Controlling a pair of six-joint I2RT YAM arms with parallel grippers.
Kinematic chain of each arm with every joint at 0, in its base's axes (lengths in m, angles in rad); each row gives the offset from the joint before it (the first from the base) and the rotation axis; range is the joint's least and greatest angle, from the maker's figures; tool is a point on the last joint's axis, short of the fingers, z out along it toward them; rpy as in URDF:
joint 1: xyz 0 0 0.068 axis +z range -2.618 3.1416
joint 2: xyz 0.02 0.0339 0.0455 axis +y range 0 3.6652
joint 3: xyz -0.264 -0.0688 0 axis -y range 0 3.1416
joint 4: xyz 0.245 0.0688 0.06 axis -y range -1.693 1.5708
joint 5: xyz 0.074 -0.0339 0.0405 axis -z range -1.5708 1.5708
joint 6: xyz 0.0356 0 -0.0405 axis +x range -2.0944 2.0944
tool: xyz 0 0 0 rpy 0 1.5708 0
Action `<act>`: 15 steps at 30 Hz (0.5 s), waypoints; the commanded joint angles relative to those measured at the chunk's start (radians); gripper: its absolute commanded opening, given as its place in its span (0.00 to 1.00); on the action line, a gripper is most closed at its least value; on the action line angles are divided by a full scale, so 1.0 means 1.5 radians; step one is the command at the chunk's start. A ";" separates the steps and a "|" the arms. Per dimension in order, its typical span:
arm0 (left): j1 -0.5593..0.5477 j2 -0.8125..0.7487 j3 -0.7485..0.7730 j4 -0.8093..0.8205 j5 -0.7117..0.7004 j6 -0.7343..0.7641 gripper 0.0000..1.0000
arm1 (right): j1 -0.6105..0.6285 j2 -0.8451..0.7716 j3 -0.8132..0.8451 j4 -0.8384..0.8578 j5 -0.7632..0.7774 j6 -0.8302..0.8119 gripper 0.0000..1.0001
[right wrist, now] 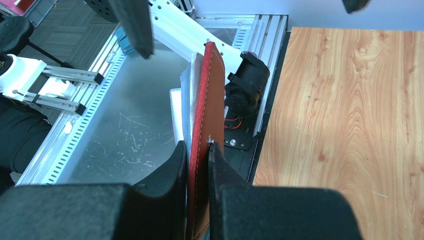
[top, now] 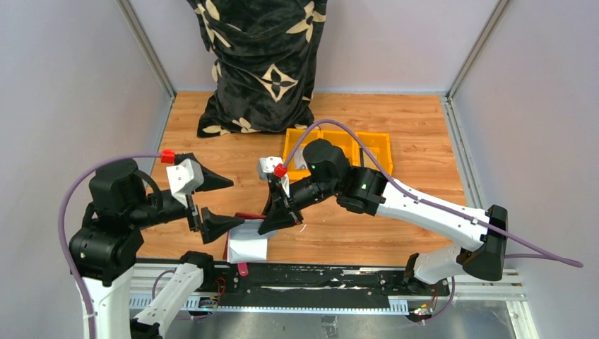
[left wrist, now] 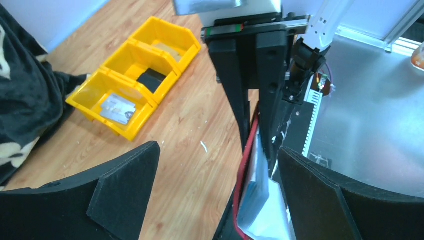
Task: Take the credit cards out of the card holder
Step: Pick up the card holder from the corner of the board.
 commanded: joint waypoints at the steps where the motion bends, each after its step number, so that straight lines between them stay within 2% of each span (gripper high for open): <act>1: -0.002 -0.011 -0.002 0.002 0.016 -0.013 0.99 | 0.007 -0.010 0.027 -0.012 -0.018 -0.014 0.00; 8: -0.002 -0.022 -0.092 0.003 0.071 -0.056 0.90 | 0.007 0.035 0.098 -0.061 -0.039 -0.041 0.00; 15: -0.002 -0.014 -0.109 0.002 0.088 -0.058 0.70 | 0.009 0.069 0.148 -0.094 -0.053 -0.055 0.00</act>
